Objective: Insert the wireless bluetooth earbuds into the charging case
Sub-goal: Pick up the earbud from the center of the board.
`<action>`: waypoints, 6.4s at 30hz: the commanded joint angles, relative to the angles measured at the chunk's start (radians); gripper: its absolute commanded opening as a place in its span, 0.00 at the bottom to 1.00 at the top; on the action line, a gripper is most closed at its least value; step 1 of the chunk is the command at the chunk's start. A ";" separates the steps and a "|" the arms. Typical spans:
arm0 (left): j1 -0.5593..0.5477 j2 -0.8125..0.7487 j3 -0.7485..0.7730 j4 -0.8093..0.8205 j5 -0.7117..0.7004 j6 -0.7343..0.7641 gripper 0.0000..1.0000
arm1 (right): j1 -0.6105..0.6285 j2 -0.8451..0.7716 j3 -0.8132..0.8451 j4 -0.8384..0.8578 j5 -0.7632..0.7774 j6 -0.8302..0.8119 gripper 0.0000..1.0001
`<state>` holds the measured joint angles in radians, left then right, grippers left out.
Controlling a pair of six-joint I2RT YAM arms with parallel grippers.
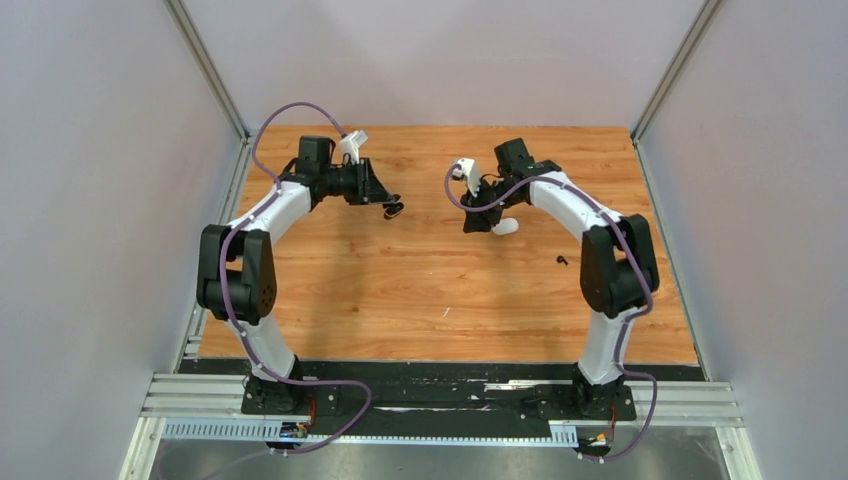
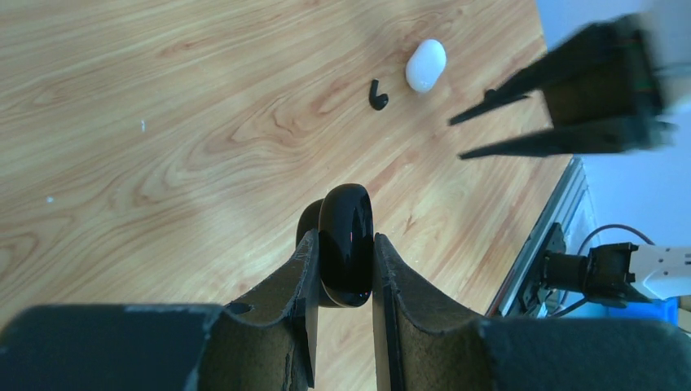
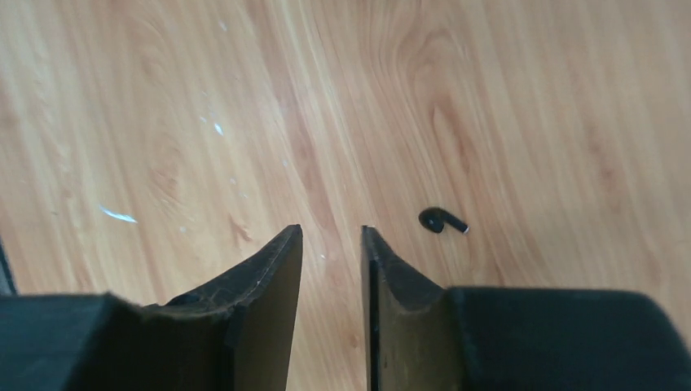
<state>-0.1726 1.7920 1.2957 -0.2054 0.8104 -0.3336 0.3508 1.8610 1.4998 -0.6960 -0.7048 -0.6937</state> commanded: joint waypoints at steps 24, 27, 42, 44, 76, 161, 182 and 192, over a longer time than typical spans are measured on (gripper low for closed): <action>0.018 -0.134 0.048 -0.199 0.010 0.194 0.00 | 0.016 0.342 0.235 -0.083 0.246 -0.149 0.34; 0.018 -0.137 0.037 -0.179 0.010 0.177 0.00 | 0.017 0.363 0.246 -0.083 0.257 -0.131 0.30; 0.018 -0.164 0.007 -0.175 0.031 0.158 0.00 | 0.038 0.290 0.299 -0.317 0.015 0.230 0.02; 0.018 -0.167 0.007 -0.201 0.037 0.165 0.00 | 0.028 0.282 0.321 -0.444 -0.110 0.200 0.02; 0.017 -0.187 -0.012 -0.252 0.043 0.195 0.00 | -0.074 0.643 0.641 -0.692 0.048 0.270 0.34; 0.018 -0.172 0.024 -0.305 0.023 0.239 0.00 | -0.129 0.288 0.059 -0.172 -0.491 0.090 1.00; 0.018 -0.184 0.001 -0.252 0.013 0.194 0.00 | -0.111 0.145 0.177 -0.127 -0.381 -0.051 0.57; 0.018 -0.193 -0.005 -0.258 0.001 0.209 0.00 | -0.031 0.265 0.236 -0.230 0.120 -0.443 0.42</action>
<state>-0.1608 1.6382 1.2945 -0.4881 0.8089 -0.1284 0.2790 2.1128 1.6821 -0.8532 -0.7513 -0.9833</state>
